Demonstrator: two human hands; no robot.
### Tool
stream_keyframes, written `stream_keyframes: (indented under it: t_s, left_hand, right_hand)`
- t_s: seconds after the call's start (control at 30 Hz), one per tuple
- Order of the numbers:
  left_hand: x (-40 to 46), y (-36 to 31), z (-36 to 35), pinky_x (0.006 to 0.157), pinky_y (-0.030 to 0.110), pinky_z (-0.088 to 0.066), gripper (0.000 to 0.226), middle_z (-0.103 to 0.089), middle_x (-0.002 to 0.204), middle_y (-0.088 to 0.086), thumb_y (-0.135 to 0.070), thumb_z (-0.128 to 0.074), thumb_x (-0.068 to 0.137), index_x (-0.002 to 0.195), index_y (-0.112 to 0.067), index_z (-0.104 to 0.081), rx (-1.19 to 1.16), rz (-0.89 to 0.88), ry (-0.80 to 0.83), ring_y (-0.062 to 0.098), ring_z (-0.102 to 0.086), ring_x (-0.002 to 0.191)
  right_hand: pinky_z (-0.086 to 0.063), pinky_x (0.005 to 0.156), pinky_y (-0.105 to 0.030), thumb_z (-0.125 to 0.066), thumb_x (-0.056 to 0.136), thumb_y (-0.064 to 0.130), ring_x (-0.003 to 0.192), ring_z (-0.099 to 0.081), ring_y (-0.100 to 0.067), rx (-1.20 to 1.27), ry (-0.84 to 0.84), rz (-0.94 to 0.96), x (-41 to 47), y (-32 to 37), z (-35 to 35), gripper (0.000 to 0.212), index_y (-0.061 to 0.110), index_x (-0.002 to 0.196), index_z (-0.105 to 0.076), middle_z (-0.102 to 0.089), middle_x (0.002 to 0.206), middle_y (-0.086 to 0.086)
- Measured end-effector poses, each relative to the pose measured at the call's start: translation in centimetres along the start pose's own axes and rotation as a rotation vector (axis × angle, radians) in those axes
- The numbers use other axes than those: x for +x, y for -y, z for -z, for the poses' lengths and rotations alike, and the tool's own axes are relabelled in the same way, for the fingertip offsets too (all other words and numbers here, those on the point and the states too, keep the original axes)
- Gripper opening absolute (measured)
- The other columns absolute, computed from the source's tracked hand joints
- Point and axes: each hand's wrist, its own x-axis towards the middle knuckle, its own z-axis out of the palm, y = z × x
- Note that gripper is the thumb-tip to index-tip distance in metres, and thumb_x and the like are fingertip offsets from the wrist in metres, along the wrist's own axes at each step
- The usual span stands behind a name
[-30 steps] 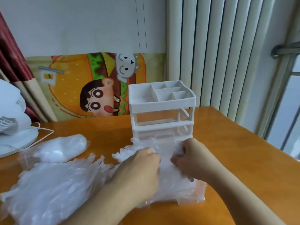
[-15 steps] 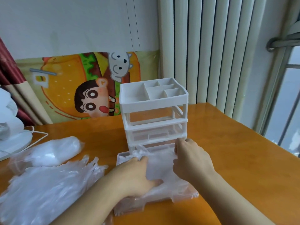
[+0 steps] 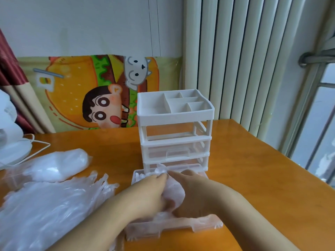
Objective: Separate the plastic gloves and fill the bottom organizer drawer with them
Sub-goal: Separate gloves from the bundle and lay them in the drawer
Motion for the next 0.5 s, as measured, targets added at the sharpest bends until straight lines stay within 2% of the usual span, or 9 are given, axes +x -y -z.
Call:
stream_keyframes:
  t_s: [0.07,0.17,0.23,0.3,0.33,0.4,0.43,0.47,0.5]
  left_hand:
    - [0.3,1.1,0.2,0.082,0.022,-0.050,0.060,-0.062,0.124,-0.002,-0.045,-0.069,0.091,0.140,-0.022,-0.043,-0.092,-0.042,0.027,0.016,-0.062,0.110]
    - [0.6,1.1,0.4,0.089,0.030,-0.056,0.064,-0.067,0.118,-0.002,-0.038,-0.077,0.083,0.137,-0.021,-0.046,-0.099,0.057,0.077,0.016,-0.068,0.103]
    - [0.4,0.7,0.6,0.091,0.034,-0.058,0.068,-0.062,0.126,-0.001,-0.025,-0.077,0.084,0.143,-0.022,-0.043,-0.136,0.071,0.070,0.017,-0.066,0.107]
    - [-0.2,0.1,0.9,0.098,0.036,-0.055,0.070,-0.046,0.139,-0.002,-0.010,-0.070,0.089,0.149,-0.025,-0.038,-0.123,0.040,-0.019,0.018,-0.055,0.123]
    - [-0.5,-0.5,1.0,0.098,0.035,-0.052,0.064,-0.041,0.140,-0.003,-0.008,-0.066,0.090,0.145,-0.026,-0.040,-0.070,0.018,-0.067,0.018,-0.049,0.125]
    - [-0.5,-1.4,0.9,0.079,0.029,-0.046,0.038,-0.039,0.128,0.001,-0.005,-0.061,0.092,0.123,-0.024,-0.049,-0.024,0.034,-0.061,0.018,-0.053,0.107]
    - [-0.3,-1.7,0.7,0.073,0.029,-0.042,0.029,-0.040,0.124,0.003,-0.005,-0.057,0.094,0.114,-0.023,-0.049,-0.013,0.062,-0.019,0.018,-0.054,0.099]
    - [0.4,-1.2,0.0,0.076,0.031,-0.044,0.025,-0.042,0.125,0.006,-0.005,-0.053,0.096,0.116,-0.020,-0.049,-0.028,0.103,0.008,0.021,-0.056,0.102]
    - [0.6,-1.0,-0.3,0.086,0.035,-0.049,0.030,-0.043,0.131,0.010,-0.006,-0.051,0.098,0.126,-0.015,-0.049,-0.021,0.144,0.028,0.025,-0.056,0.114]
  right_hand:
    - [-0.060,0.092,-0.041,-0.077,0.084,0.040,0.125,-0.054,-0.028,-0.082,0.040,-0.026,0.6,0.4,0.3,0.109,0.056,0.161,-0.002,-0.026,0.158,0.006]
    - [-0.050,0.106,-0.057,-0.078,0.081,0.039,0.139,-0.036,-0.042,-0.193,0.110,-0.059,1.7,1.2,0.6,0.106,0.058,0.158,-0.008,-0.030,0.152,-0.003]
    - [-0.040,0.113,-0.063,-0.075,0.082,0.039,0.147,-0.023,-0.048,-0.290,0.172,-0.099,2.3,1.9,0.5,0.105,0.058,0.159,-0.005,-0.023,0.161,-0.007]
    - [-0.033,0.120,-0.062,-0.071,0.090,0.034,0.153,-0.016,-0.050,-0.369,0.228,-0.126,2.4,2.8,0.7,0.097,0.049,0.163,-0.010,-0.014,0.169,-0.013]
    - [-0.030,0.121,-0.059,-0.069,0.094,0.033,0.153,-0.017,-0.049,-0.414,0.237,-0.126,2.3,3.4,0.9,0.087,0.041,0.164,-0.019,-0.013,0.169,-0.016]
    - [-0.028,0.122,-0.057,-0.068,0.099,0.035,0.154,-0.020,-0.048,-0.475,0.232,-0.126,2.1,4.2,1.3,0.071,0.031,0.161,-0.035,-0.013,0.170,-0.018]
    - [-0.028,0.122,-0.057,-0.068,0.098,0.035,0.154,-0.019,-0.048,-0.472,0.228,-0.131,2.2,4.3,1.2,0.071,0.031,0.161,-0.035,-0.012,0.170,-0.018]
    - [-0.028,0.122,-0.059,-0.068,0.097,0.034,0.154,-0.017,-0.049,-0.445,0.222,-0.131,2.3,4.0,1.0,0.075,0.035,0.162,-0.031,-0.012,0.169,-0.017]
    - [-0.029,0.122,-0.061,-0.069,0.095,0.033,0.154,-0.013,-0.049,-0.401,0.219,-0.130,2.2,3.8,0.9,0.083,0.042,0.163,-0.022,-0.012,0.168,-0.015]
